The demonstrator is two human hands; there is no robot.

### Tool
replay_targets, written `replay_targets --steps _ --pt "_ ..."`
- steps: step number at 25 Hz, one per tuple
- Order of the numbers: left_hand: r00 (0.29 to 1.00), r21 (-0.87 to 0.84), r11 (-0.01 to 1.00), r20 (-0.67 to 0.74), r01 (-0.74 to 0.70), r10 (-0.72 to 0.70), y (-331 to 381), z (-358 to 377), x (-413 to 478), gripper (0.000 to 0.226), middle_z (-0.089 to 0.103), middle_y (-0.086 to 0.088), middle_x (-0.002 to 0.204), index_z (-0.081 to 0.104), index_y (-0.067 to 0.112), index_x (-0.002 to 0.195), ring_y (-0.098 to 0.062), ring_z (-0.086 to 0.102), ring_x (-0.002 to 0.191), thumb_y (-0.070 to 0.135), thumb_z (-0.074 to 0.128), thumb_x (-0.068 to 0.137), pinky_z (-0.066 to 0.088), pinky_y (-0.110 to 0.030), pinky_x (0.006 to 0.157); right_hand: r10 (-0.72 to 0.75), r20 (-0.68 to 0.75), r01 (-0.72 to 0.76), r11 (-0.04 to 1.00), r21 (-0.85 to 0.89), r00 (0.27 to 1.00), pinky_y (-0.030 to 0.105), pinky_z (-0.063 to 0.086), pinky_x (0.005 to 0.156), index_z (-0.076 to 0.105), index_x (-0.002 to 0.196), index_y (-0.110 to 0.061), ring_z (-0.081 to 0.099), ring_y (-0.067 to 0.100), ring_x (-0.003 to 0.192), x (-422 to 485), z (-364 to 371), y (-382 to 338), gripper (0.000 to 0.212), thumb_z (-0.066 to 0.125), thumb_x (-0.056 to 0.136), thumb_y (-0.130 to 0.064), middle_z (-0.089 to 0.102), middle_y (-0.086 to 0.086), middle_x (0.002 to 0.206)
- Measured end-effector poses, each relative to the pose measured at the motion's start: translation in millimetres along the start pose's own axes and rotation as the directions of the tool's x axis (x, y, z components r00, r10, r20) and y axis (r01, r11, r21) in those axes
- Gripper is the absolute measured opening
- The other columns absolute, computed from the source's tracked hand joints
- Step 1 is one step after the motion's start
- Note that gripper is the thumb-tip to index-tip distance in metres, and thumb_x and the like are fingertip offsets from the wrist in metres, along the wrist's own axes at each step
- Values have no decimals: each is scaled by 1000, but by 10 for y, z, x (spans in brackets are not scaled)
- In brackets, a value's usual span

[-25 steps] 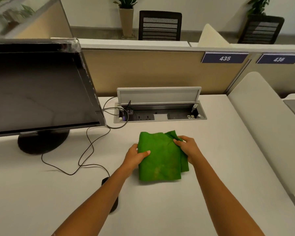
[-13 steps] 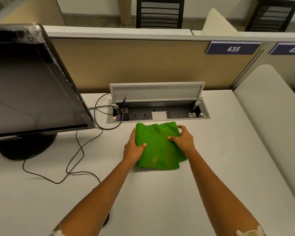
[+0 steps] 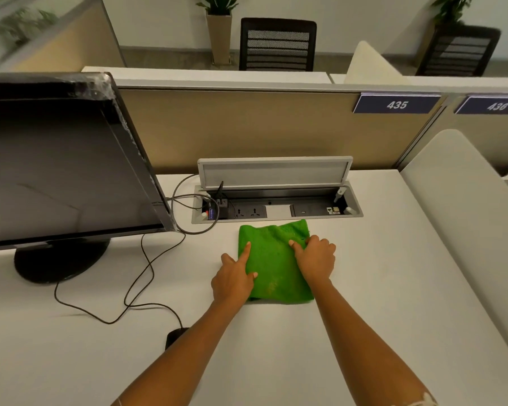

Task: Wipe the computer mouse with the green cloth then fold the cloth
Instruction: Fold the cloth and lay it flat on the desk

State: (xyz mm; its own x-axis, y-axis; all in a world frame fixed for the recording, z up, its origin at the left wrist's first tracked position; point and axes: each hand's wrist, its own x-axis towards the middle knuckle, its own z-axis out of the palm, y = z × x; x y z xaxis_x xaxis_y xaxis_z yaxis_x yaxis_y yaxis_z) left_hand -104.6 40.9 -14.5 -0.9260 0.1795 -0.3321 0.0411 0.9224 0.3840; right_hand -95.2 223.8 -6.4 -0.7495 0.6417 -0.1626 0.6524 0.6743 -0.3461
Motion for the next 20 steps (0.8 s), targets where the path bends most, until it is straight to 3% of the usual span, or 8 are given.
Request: replay_targets --steps 4,7,9,12,14,16,18,20 --pt "998 123 990 -5 -68 69 -14 19 0 69 40 -10 113 10 48 146 -22 54 89 46 53 92 52 -35 68 79 44 -78 997 -11 996 43 40 91 61 109 -11 43 33 115 77 23 -158 52 57 85 -57 58 15 117" --pt "993 177 978 -16 -111 115 -33 38 40 66 39 -10 116 15 46 146 -23 50 97 50 51 91 49 -36 72 30 84 -53 955 291 996 43 42 91 62 110 -16 49 35 112 147 1 -230 31 62 88 -39 64 11 110" --pt "986 231 963 -54 -141 157 -51 64 58 65 39 -12 122 17 44 146 -25 46 106 54 48 91 45 -39 81 -74 69 29 858 512 995 41 48 81 57 106 -17 59 34 96 133 -23 -226 19 60 91 -28 64 7 94" --pt "958 307 933 -155 -186 242 -71 117 43 66 27 -16 146 15 40 148 -31 32 129 61 41 90 37 -46 98 -171 -33 156 780 606 985 31 46 58 51 99 -22 58 20 64 118 -69 -168 12 55 92 -14 60 -2 72" --pt "950 290 932 -155 -218 270 -74 155 33 68 8 -13 158 11 37 149 -35 13 143 63 35 91 27 -52 109 -172 -105 200 778 596 980 33 48 56 51 101 -26 54 16 57 158 -85 -139 21 53 92 -8 60 -2 70" --pt "946 266 930 -131 -255 297 -78 202 49 69 -4 -9 161 6 38 149 -33 -2 146 63 32 91 16 -55 115 -143 -108 179 809 560 984 42 54 68 50 116 -26 60 23 73 208 -76 -114 30 54 92 -7 65 6 86" --pt "941 270 919 -98 -287 323 -87 270 67 69 -10 -7 161 3 38 149 -32 -9 146 65 28 90 9 -57 116 -100 -49 111 921 373 994 47 49 85 41 135 -21 55 32 104 243 -24 -53 46 59 92 -16 60 15 113" --pt "942 287 910 -63 -298 329 -121 333 82 70 -13 -5 160 0 38 149 -31 -14 146 67 22 90 4 -58 117 -38 -10 39 993 116 999 48 45 88 36 138 -14 46 36 116 196 49 26 56 60 91 -33 53 18 125"
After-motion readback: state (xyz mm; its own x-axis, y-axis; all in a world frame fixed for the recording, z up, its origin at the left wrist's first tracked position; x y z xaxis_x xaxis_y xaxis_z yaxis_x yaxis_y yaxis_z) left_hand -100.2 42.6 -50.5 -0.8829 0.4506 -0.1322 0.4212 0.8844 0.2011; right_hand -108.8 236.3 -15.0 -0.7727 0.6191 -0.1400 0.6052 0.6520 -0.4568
